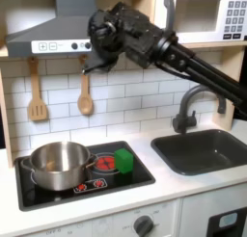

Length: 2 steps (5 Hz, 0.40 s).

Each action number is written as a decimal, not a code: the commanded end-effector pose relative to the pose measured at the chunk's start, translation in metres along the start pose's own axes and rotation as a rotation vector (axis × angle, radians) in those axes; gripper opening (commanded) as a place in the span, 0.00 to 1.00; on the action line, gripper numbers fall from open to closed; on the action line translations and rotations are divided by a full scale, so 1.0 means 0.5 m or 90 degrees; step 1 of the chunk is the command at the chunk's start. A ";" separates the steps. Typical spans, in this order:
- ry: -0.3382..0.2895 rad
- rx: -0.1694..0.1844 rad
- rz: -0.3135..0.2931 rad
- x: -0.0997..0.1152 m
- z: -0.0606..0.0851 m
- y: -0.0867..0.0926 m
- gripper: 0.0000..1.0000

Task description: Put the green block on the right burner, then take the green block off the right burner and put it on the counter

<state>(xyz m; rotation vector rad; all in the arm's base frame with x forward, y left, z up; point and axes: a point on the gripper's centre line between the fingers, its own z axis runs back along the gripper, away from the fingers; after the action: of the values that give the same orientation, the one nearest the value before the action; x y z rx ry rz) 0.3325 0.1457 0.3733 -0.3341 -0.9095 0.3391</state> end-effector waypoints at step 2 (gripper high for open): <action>-0.017 0.009 0.012 0.023 -0.025 0.010 0.00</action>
<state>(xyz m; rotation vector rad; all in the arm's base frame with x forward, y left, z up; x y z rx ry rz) 0.3507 0.1529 0.3704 -0.3309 -0.9254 0.3684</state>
